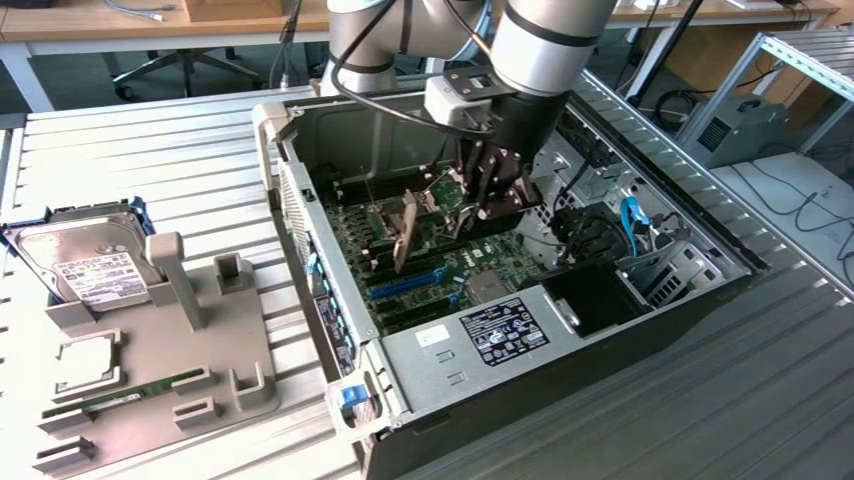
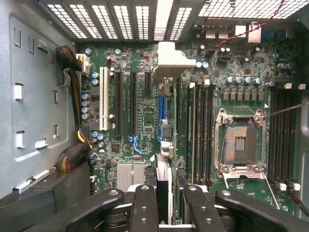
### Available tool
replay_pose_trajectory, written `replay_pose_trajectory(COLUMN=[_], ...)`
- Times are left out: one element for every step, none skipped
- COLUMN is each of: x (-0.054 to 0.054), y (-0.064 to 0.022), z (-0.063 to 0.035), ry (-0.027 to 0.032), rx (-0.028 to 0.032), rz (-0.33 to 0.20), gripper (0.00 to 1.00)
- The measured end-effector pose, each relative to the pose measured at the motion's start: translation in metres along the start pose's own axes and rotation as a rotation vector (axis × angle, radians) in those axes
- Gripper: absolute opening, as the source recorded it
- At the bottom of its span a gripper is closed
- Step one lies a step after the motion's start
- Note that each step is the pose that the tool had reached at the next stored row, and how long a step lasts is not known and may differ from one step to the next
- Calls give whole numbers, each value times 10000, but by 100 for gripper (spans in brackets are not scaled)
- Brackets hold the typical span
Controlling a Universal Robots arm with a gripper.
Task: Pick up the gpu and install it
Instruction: 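Insert the gpu into the slot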
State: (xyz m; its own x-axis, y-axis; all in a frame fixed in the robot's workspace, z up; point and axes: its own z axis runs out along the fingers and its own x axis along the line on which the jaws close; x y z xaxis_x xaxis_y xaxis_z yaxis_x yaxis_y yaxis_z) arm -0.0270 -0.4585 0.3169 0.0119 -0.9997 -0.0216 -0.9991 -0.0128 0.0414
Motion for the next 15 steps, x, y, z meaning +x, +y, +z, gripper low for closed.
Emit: replay_pose_trajectory(x=[4, 8, 12, 18, 22, 24, 29, 33, 37, 42, 44, 48, 52, 56, 59], y=[0, 0, 0, 0, 0, 0, 1, 0, 1, 1, 1, 1, 1, 1, 1], z=[0, 0, 0, 0, 0, 0, 0, 0, 1, 1, 1, 1, 1, 1, 1], ry=[0, 0, 0, 0, 1, 1, 0, 0, 0, 0, -1, 0, 0, 0, 0], rx=[0, -1, 0, 0, -1, 0, -1, -1, 0, 0, 0, 0, 0, 0, 0], rz=[0, 0, 0, 0, 0, 0, 1, 0, 0, 1, 0, 0, 0, 0, 0], gripper=[26, 26, 26, 26, 26, 26, 26, 26, 26, 26, 26, 26, 26, 26, 26])
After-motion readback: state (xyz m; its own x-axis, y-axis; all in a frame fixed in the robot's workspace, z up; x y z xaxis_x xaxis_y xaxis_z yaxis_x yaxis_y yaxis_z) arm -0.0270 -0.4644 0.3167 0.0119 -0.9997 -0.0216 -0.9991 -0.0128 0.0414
